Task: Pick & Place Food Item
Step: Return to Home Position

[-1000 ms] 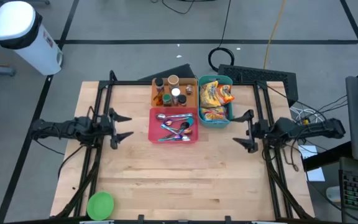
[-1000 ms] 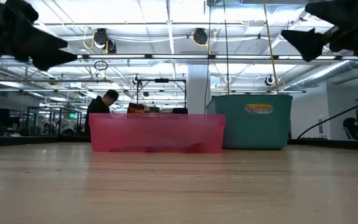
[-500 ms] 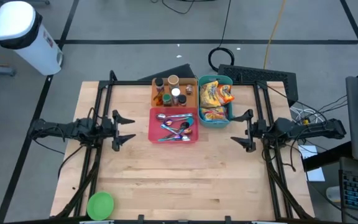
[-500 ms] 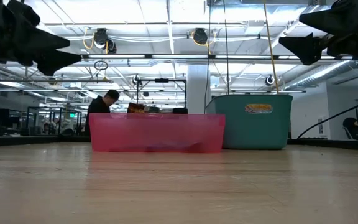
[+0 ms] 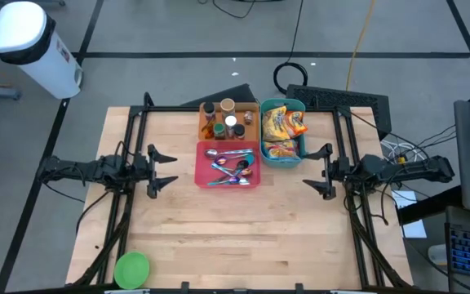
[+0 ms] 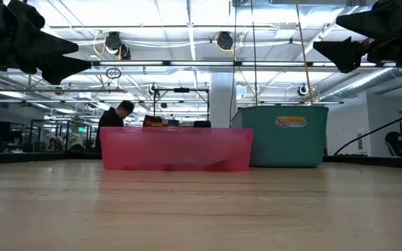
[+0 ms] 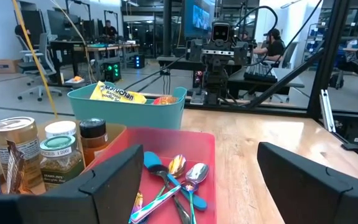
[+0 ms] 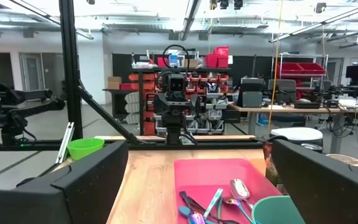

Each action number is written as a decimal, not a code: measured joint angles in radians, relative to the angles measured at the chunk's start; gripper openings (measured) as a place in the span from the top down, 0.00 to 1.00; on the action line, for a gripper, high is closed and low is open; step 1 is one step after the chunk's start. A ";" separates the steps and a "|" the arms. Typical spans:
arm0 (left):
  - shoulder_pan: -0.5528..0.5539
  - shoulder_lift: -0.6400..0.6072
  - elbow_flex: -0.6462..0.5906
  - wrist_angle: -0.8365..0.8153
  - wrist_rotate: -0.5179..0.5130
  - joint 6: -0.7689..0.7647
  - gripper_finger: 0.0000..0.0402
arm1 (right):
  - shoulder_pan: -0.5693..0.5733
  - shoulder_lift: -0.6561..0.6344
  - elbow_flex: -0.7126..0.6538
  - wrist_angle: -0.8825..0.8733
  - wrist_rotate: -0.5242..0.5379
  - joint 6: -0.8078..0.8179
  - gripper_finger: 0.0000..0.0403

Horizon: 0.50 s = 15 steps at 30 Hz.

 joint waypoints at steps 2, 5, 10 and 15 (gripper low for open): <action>0.000 0.000 0.000 0.000 0.000 0.000 0.21 | 0.000 0.000 0.000 0.000 0.000 0.000 0.03; 0.000 0.000 0.000 0.000 0.000 0.000 0.20 | 0.000 0.000 0.000 0.000 0.000 0.000 0.03; 0.000 0.000 0.000 0.000 0.000 0.000 0.18 | 0.000 0.000 0.000 0.000 0.000 0.000 0.03; 0.000 0.000 0.000 0.000 0.000 0.000 0.20 | 0.000 0.000 -0.001 0.000 0.000 0.000 0.03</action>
